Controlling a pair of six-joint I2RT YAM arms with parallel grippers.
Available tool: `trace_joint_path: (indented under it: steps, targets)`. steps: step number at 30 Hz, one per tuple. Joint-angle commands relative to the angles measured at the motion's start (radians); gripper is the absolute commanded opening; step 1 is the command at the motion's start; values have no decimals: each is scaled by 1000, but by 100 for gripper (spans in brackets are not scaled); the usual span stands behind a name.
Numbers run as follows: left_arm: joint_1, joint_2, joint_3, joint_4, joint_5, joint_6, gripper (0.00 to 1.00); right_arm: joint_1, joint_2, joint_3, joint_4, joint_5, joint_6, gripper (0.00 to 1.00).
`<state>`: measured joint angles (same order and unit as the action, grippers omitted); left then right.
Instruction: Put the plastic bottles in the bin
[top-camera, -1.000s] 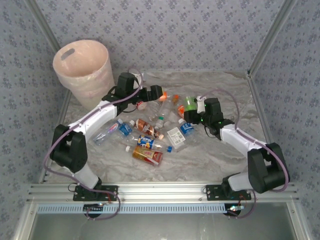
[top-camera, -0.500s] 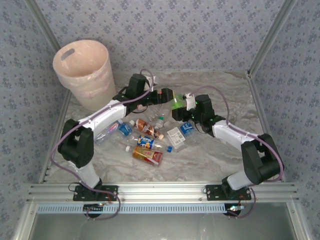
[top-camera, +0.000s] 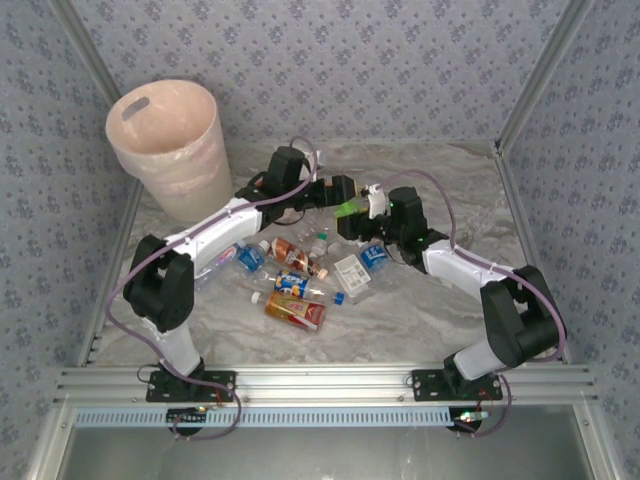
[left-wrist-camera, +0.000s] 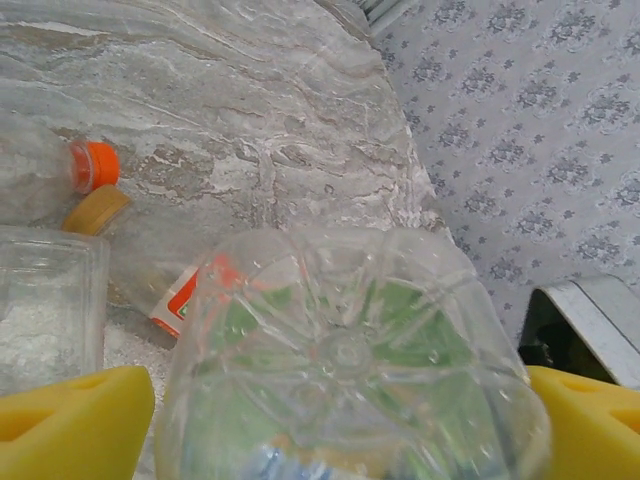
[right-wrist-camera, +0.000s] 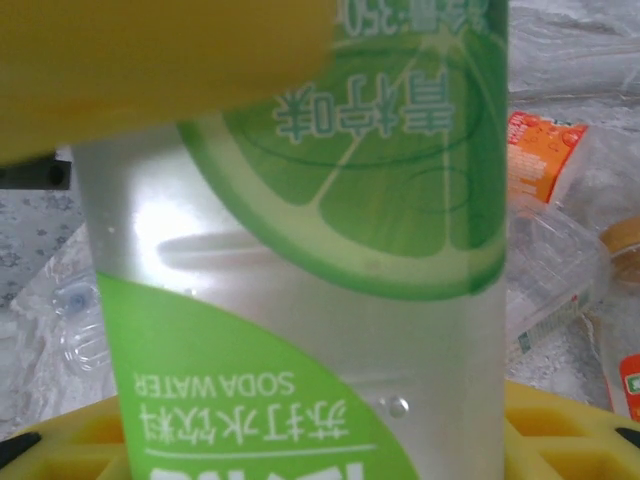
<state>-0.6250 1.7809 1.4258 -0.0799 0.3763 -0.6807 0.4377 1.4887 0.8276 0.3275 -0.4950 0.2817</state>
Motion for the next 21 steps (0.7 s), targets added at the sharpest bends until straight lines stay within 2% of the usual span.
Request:
trace_joint_path:
  steps: [1,7,11,16,21]
  targets:
    - [-15,19,45,-30,-39,18,85,10,5,36,56,-68,28,56]
    - [-17,38,74,-63,-41,38,68,6,12,49,47,-109,52,57]
    - [-17,37,75,-58,-37,38,61,-3,12,73,-25,-139,40,62]
    - [-16,35,68,-35,-24,15,57,-16,-3,85,-100,-141,34,70]
    - [-17,38,51,9,-11,-14,56,-35,-39,64,-127,-158,6,85]
